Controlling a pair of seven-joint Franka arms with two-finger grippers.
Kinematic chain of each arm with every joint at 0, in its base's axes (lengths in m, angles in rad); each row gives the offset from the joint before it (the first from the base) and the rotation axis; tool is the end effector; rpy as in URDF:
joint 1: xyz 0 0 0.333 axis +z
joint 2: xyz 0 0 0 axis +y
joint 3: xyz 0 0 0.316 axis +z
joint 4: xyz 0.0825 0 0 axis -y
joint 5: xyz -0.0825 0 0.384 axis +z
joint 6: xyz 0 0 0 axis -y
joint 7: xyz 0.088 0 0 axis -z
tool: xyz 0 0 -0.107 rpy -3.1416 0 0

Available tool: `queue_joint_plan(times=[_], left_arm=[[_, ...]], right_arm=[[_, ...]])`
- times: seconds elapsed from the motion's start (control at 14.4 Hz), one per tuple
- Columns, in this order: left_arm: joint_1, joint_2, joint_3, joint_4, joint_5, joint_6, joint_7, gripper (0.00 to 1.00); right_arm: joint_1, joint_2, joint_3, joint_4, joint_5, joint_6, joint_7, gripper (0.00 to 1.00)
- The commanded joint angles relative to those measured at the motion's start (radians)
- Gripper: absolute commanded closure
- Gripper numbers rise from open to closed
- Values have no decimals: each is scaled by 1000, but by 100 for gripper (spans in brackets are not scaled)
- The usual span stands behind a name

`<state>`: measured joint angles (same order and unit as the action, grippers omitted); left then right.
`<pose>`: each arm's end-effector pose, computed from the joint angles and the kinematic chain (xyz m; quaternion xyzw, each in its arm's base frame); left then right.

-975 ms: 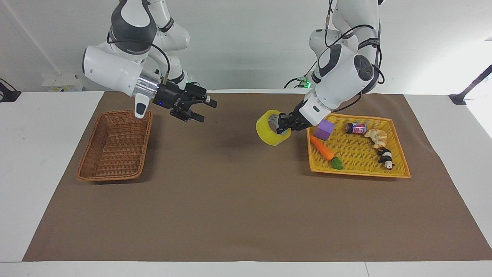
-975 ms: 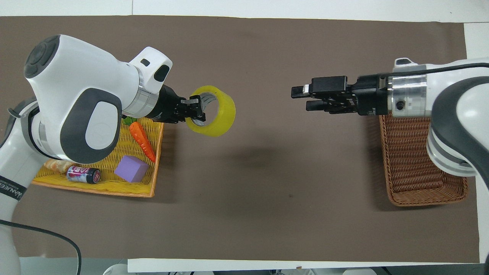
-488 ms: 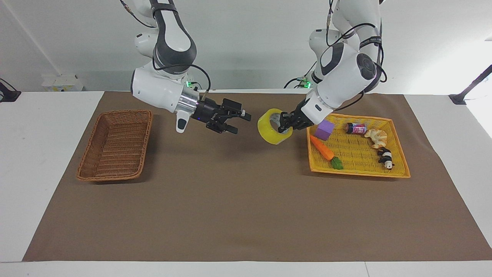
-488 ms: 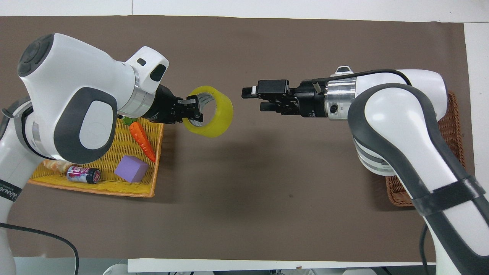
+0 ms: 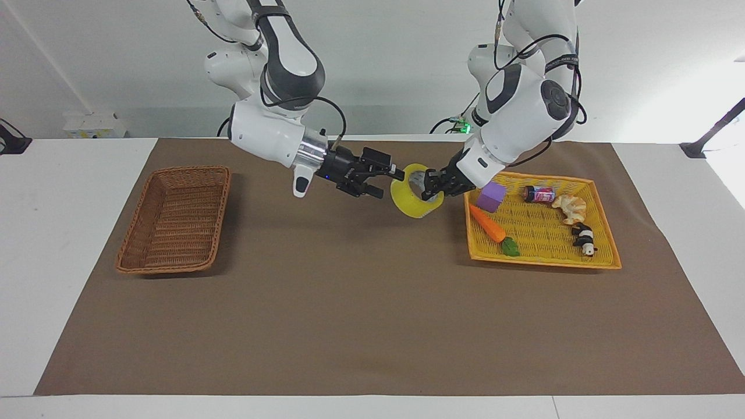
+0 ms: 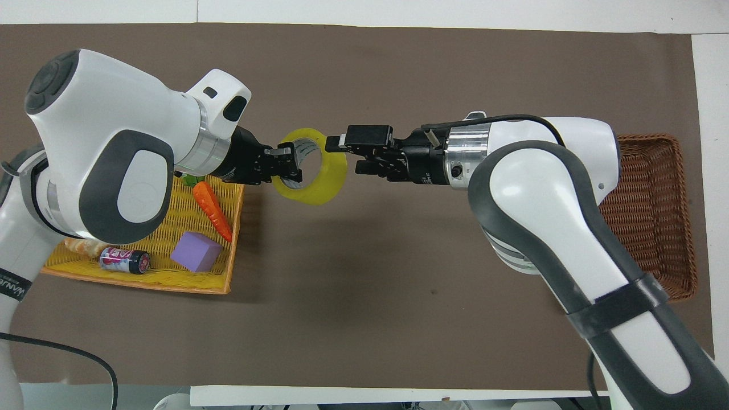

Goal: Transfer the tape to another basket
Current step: 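Hold the tape up with the left gripper while the right gripper approaches it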

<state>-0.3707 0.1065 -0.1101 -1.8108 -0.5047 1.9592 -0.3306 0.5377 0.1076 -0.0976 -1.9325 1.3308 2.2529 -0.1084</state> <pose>0.5182 -0.3037 0.4909 0.9707 0.0173 -0.0757 0.2273 0.5431 0.2873 0.4710 -0.8465 0.1102 0.0007 0.5209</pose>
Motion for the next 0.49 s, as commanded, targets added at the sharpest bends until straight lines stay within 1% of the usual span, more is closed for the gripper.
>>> queue_joint_plan(times=[0.0, 0.07, 0.21, 0.42], left_arm=[[9, -16, 1, 10, 3, -31, 8, 100], [10, -16, 1, 10, 5, -31, 8, 100], [10, -16, 1, 8, 5, -31, 8, 100], [12, -16, 3, 8, 5, -31, 8, 100]], right_arm=[[8, 15, -5, 15, 18, 13, 7, 0], [28, 15, -5, 12, 18, 22, 7, 0], [30, 15, -5, 12, 18, 20, 7, 0], [31, 15, -5, 12, 18, 19, 7, 5]])
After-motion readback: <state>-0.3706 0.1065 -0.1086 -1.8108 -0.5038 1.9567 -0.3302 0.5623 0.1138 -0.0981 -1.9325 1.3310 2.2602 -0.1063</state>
